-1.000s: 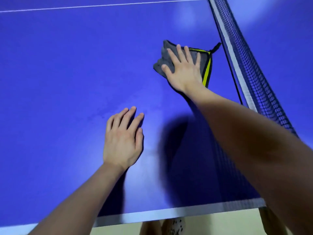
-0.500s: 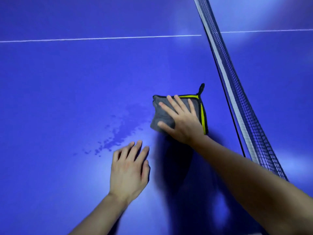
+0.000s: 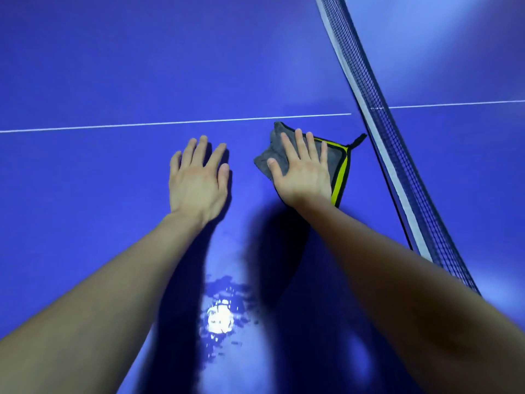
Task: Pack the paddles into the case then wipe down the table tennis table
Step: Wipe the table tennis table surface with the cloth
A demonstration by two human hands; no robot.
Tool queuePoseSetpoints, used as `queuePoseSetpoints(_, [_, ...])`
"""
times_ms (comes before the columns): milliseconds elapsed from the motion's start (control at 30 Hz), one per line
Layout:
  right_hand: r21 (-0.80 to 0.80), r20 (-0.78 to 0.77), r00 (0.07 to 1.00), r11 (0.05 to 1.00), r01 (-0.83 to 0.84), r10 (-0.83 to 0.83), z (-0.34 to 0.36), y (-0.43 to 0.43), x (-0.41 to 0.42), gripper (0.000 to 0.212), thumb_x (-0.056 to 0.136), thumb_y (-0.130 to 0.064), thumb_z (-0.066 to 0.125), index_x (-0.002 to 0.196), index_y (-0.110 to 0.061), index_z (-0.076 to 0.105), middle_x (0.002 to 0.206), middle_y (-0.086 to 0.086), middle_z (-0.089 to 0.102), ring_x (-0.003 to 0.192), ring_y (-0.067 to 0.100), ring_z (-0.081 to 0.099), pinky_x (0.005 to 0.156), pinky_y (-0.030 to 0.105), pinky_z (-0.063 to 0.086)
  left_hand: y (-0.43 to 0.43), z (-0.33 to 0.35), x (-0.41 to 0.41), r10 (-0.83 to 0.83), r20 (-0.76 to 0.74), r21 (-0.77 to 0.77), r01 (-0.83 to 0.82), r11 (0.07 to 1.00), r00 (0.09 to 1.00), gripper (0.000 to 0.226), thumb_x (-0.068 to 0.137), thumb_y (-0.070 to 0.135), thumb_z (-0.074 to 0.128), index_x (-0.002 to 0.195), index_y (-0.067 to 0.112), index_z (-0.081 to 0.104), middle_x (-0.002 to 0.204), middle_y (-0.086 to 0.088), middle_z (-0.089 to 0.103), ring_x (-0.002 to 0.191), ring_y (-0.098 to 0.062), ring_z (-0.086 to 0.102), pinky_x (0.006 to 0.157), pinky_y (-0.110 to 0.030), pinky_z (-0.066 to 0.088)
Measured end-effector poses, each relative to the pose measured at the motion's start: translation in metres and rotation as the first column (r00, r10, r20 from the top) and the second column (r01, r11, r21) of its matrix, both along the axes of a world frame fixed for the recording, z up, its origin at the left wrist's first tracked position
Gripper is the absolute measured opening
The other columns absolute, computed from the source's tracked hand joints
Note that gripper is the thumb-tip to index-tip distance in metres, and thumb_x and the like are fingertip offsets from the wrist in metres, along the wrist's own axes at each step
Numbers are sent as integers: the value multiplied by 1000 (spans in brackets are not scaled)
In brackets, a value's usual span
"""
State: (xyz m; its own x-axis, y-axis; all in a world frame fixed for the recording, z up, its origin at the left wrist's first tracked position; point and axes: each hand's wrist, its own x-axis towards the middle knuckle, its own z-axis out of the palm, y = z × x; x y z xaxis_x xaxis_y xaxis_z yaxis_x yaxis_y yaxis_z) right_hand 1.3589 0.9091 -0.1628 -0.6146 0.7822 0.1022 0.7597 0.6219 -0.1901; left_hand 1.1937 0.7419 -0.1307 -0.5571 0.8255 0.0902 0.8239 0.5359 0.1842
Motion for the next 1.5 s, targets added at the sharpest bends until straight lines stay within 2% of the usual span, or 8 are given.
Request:
queuePoseSetpoints(100, [50, -51, 999, 999, -1, 3, 2, 37, -28, 76, 107, -58, 26, 172, -19, 30, 182, 9, 18, 169, 27, 14, 136, 56, 5, 7, -19, 2, 9, -9, -15, -9, 1000, 1000, 56, 113, 48, 23, 166, 34, 34, 176, -6, 26, 164, -26, 17, 133, -52, 10])
queuePoseSetpoints(300, [62, -33, 991, 990, -129, 132, 11, 50, -66, 64, 107, -40, 33, 171, -44, 27, 181, 1, 22, 167, 31, 18, 133, 64, 8, 5, -24, 5, 36, -61, 2, -36, 999, 997, 57, 111, 48, 27, 166, 33, 36, 176, -6, 26, 165, -24, 15, 132, -52, 12])
queuePoseSetpoints(533, [25, -89, 963, 967, -253, 254, 11, 39, -60, 55, 108, -54, 40, 159, -37, 54, 171, 1, 44, 165, 31, 26, 134, 61, 9, 4, -20, 5, 45, -31, 3, -45, 999, 999, 57, 111, 50, 27, 164, 34, 38, 177, -2, 26, 165, -20, 14, 133, -50, 12])
queuePoseSetpoints(833, [30, -97, 969, 972, 233, -229, 15, 109, 58, 59, 101, -43, 45, 154, -20, 57, 166, 10, 49, 163, 32, 30, 135, 53, 11, 4, -24, 5, 58, -15, 39, -58, 998, 998, 62, 111, 48, 30, 168, 22, 31, 176, -1, 27, 165, -18, 14, 133, -50, 12])
queuePoseSetpoints(1000, [118, -85, 966, 965, -233, 243, 13, 8, -79, 64, 103, -40, 41, 163, -22, 49, 162, 7, 54, 156, 31, 43, 131, 59, 21, 4, -26, 1, 61, 0, 62, -61, 996, 998, 62, 109, 41, 29, 165, 15, 37, 175, 0, 29, 164, -17, 17, 133, -50, 13])
queuePoseSetpoints(1133, [56, -147, 916, 928, -370, 374, 20, -1, -84, 60, 104, -38, 44, 161, -25, 53, 160, 6, 57, 154, 28, 45, 133, 54, 20, 4, -27, 0, 54, 25, 79, -56, 995, 998, 64, 107, 39, 31, 165, 13, 36, 175, 0, 30, 164, -15, 18, 133, -49, 13])
queuePoseSetpoints(1367, [2, -142, 953, 963, 271, -268, 25, 109, 76, 61, 105, -44, 46, 164, -28, 45, 167, 6, 49, 160, 27, 35, 134, 41, 5, 5, -29, 2, 60, 14, 71, -61, 996, 998, 62, 107, 39, 32, 163, 13, 38, 175, -2, 29, 164, -18, 17, 133, -49, 12])
queuePoseSetpoints(1500, [102, -108, 972, 971, 218, -207, 19, 31, 14, 64, 100, -42, 47, 160, -19, 54, 161, 16, 55, 151, 38, 47, 131, 62, 21, 4, -29, 2, 49, 14, 70, -50, 996, 999, 63, 107, 39, 31, 164, 13, 37, 175, -1, 29, 164, -18, 17, 134, -49, 11])
